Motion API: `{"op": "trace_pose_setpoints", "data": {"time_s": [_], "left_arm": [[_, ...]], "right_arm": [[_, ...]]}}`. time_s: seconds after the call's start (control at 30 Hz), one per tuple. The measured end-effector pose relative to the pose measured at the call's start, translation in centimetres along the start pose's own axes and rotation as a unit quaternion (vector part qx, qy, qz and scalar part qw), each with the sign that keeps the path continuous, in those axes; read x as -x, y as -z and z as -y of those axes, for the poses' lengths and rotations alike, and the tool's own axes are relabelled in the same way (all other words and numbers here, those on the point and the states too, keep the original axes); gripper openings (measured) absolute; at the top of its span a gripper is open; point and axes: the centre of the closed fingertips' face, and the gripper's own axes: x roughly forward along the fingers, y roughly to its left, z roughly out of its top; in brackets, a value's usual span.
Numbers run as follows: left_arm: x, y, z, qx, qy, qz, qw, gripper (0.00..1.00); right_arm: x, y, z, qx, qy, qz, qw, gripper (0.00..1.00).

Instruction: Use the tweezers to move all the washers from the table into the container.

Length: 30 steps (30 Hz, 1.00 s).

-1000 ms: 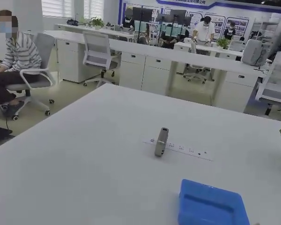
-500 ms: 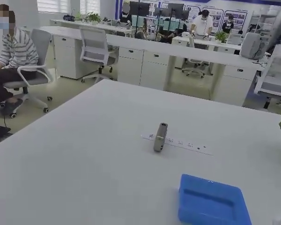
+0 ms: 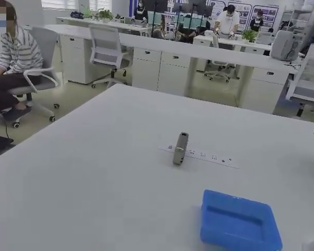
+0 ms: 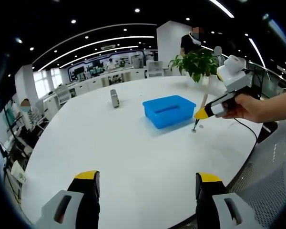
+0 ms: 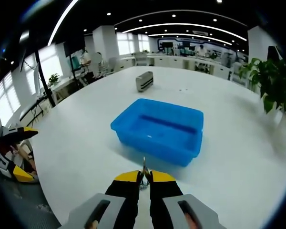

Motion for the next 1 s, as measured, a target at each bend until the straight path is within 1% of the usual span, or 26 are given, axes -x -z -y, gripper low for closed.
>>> {"op": "trace_pose_setpoints", "data": {"time_s": [0.03,0.33,0.57,0.7,0.83,1.0], "left_arm": [[0.01,0.01,-0.01,0.0,-0.001,0.0,1.0,0.84],[-0.01,0.1,0.04,-0.001,-0.001,-0.002,1.0,0.84],[-0.04,0.08,0.14,-0.003,0.001,-0.002,1.0,0.84],[-0.02,0.05,0.13,-0.002,0.001,-0.001,1.0,0.84],[0.13,-0.26,0.08,-0.001,0.001,0.007,1.0,0.84],[0.14,-0.3,-0.03,0.003,0.0,0.009,1.0,0.84]], "right_arm": [[0.0,-0.13,-0.02,0.0,0.0,0.004,1.0,0.03],[0.03,0.06,-0.07,0.011,0.0,0.006,0.9999,0.03],[0.12,0.25,-0.1,0.031,0.002,0.003,0.9995,0.02],[0.03,0.2,-0.22,0.036,-0.004,-0.002,0.9993,0.02],[0.19,-0.01,-0.09,0.028,-0.008,0.0,0.9996,0.01],[0.72,-0.6,0.15,0.019,-0.009,0.007,0.9998,0.01]]}}
